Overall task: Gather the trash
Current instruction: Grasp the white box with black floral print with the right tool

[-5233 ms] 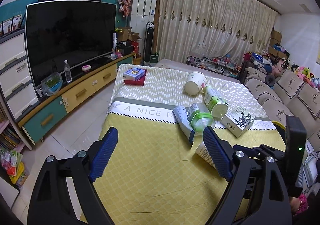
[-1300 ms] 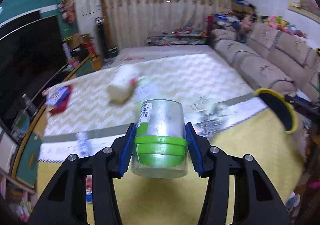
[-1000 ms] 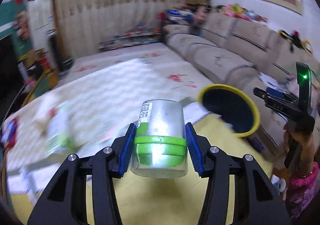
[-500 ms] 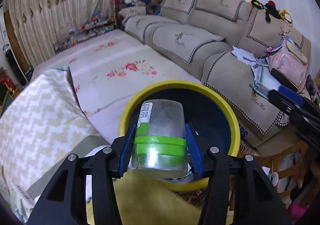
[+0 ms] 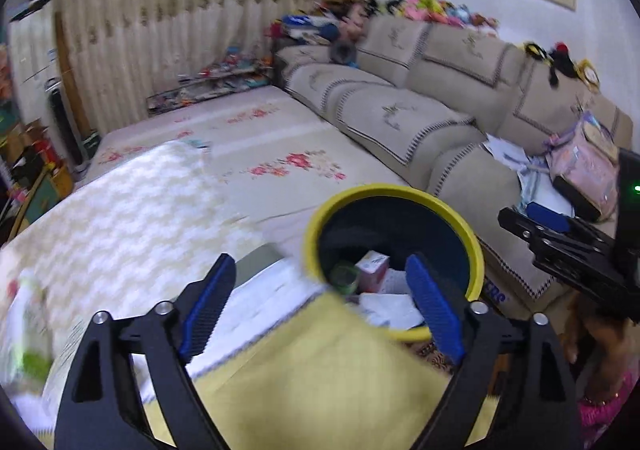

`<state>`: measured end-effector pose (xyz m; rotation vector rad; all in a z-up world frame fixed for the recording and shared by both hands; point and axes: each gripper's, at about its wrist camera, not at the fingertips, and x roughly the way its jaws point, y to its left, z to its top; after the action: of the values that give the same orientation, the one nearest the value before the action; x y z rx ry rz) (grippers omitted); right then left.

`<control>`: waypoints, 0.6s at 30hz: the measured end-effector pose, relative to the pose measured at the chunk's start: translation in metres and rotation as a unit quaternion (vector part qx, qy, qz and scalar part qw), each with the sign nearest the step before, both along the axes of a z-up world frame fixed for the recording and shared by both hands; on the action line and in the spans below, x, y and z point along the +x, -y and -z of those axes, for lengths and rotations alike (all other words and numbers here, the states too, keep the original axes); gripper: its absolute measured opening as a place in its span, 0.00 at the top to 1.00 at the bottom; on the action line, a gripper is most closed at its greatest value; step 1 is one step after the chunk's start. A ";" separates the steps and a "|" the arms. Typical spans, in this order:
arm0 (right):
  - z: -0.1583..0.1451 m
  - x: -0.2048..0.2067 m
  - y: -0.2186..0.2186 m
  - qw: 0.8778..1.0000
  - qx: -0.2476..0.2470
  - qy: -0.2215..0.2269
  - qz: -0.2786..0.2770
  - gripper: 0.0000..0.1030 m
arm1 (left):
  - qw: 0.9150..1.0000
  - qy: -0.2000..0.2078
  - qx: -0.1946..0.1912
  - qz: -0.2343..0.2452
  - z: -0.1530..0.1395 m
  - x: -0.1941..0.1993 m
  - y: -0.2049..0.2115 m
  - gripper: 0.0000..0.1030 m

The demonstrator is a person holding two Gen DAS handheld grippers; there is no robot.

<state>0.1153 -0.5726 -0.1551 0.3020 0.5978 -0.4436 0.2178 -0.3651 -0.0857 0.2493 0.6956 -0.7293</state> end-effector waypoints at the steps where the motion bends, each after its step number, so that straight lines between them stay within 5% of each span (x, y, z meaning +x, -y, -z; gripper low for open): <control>1: 0.000 0.003 -0.005 1.000 -0.001 -0.001 -0.006 0.35 | 1.000 0.002 -0.008 -0.020 -0.004 -0.004 -0.021 0.12; 10: -0.003 0.046 -0.095 0.991 0.001 -0.008 -0.136 0.35 | 0.983 0.023 -0.027 -0.180 -0.014 -0.029 -0.187 0.11; 18: -0.001 0.091 -0.215 0.955 0.021 -0.028 -0.296 0.35 | 0.957 0.019 -0.039 -0.286 -0.011 -0.050 -0.304 0.11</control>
<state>0.2065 -0.3576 -0.1542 0.1387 0.7192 0.1396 0.1681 -0.0616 -0.0744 -0.0161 0.6567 -0.1947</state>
